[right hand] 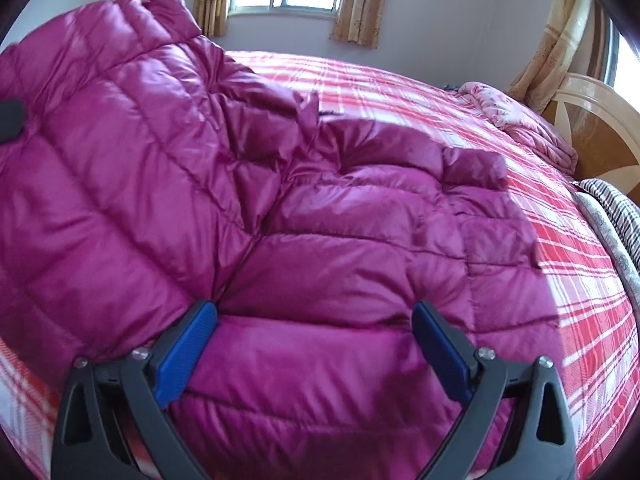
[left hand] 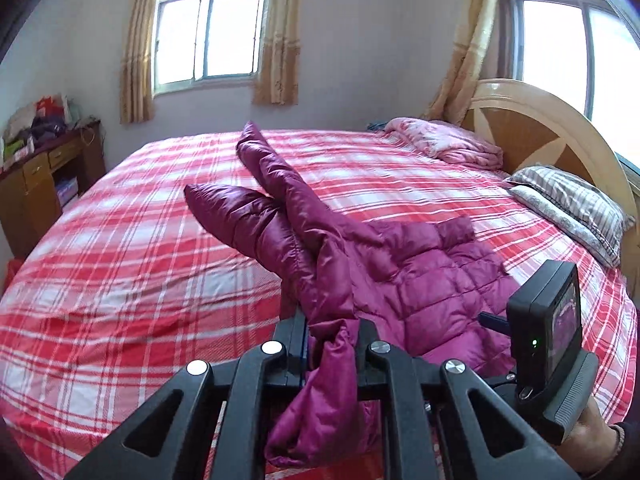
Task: Fold large clothes
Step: 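Grasp the jacket edge with the left gripper and lift it, then fold the held jacket edge over the bundle with the left gripper, release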
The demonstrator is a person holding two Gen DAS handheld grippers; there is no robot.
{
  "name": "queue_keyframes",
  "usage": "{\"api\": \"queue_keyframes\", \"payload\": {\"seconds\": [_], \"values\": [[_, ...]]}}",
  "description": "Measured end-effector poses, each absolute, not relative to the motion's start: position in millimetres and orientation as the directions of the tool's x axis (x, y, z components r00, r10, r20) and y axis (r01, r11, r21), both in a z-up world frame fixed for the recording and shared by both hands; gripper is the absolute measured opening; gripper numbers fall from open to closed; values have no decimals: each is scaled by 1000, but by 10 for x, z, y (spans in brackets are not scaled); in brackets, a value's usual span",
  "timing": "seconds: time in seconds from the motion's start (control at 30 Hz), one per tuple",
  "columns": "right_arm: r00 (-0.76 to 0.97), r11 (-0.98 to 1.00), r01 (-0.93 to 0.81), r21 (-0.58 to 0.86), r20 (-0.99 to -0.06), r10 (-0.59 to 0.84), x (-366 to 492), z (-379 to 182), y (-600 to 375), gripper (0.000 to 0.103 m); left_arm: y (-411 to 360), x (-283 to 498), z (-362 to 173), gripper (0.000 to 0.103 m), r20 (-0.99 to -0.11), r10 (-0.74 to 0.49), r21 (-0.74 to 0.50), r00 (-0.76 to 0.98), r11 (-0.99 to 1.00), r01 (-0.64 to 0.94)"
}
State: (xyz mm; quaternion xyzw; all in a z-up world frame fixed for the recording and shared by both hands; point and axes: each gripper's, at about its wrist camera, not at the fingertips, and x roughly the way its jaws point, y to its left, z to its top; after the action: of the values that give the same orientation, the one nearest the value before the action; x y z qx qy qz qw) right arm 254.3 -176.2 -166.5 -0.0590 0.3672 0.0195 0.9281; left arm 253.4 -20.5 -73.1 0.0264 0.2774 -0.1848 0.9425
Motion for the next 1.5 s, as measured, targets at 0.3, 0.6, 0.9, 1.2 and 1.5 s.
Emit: {"api": "queue_keyframes", "payload": {"seconds": [0.3,0.6,0.9,1.2,1.5], "values": [[728,994,88,-63,-677,-107,2264,-1670,-2716,99,-1270,2349,-607,12,-521,-450,84,725,819,568],[699,976,212,40,-704,-123,2071,-1841,-3487,99,-2149,2398,-1035,12,-590,-472,140,655,739,659],[716,942,301,149,-687,-120,1981,-1942,-3912,100,-2562,2406,-1483,16,-605,-469,206,643,688,696],[707,941,324,101,-686,-170,2063,-2026,-3895,103,-2564,2251,-1318,55,-503,-552,213,665,667,714],[712,942,325,85,-678,-184,2017,-2033,-3891,103,-2036,2358,-815,90,-277,-415,236,867,845,480]]}}
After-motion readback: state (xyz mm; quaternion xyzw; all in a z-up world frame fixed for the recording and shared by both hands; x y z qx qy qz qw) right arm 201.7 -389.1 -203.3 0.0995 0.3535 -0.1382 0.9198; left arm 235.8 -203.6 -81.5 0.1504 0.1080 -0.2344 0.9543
